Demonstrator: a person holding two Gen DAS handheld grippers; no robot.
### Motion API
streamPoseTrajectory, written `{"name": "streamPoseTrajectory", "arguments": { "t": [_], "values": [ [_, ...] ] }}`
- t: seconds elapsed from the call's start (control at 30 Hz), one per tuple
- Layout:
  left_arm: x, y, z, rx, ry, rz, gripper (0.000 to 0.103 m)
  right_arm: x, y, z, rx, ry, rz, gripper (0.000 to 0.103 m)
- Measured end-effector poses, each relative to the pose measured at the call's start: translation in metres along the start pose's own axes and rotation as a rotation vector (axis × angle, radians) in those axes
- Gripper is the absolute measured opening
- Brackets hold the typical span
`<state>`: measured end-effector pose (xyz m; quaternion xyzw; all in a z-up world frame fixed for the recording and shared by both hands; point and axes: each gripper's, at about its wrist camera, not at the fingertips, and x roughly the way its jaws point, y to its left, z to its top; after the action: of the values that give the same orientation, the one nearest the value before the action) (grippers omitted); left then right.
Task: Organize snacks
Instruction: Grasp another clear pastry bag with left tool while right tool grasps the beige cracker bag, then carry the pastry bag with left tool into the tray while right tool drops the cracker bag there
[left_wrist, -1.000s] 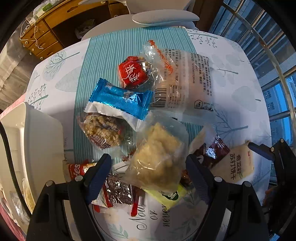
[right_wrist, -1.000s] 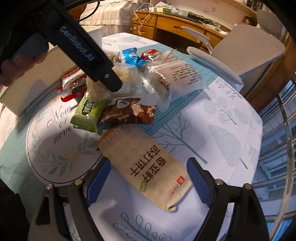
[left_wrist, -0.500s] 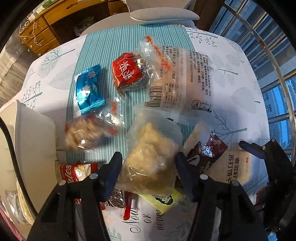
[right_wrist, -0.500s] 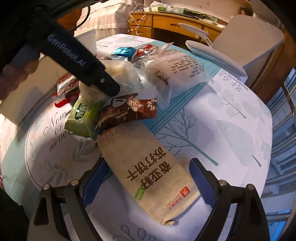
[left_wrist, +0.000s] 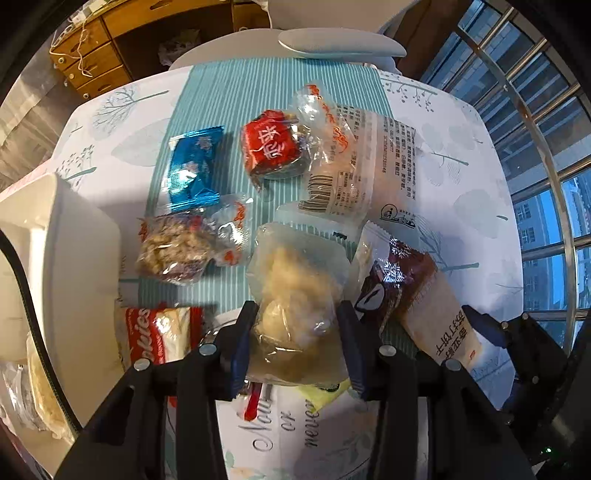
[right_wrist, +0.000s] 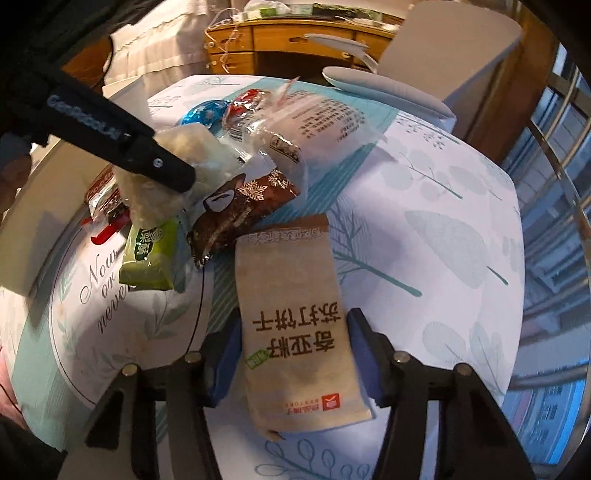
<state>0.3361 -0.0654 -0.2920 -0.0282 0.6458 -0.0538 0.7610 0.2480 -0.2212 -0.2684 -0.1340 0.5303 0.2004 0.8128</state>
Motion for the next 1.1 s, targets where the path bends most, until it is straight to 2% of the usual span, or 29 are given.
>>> {"name": "streamPoseTrajectory", "arguments": {
  "t": [0.17, 0.3, 0.7, 0.87, 1.1],
  "values": [
    [-0.017, 0.01, -0.016, -0.023, -0.007, -0.012, 0.042, -0.005, 0.006, -0.005, 0.052, 0.049, 0.01, 0.055],
    [-0.028, 0.017, -0.029, -0.026, 0.019, -0.023, 0.042, -0.01, 0.012, -0.013, 0.096, 0.085, 0.025, 0.055],
    [-0.078, 0.024, -0.071, -0.004, 0.017, -0.063, 0.042, -0.032, 0.042, -0.044, 0.251, 0.185, 0.095, 0.055],
    [-0.099, 0.033, -0.09, 0.008, 0.012, -0.078, 0.042, -0.048, 0.064, -0.049, 0.283, 0.192, 0.129, 0.055],
    [-0.119, 0.056, -0.124, 0.012, -0.009, -0.156, 0.042, -0.072, 0.098, -0.042, 0.298, 0.15, 0.128, 0.055]
  ]
}}
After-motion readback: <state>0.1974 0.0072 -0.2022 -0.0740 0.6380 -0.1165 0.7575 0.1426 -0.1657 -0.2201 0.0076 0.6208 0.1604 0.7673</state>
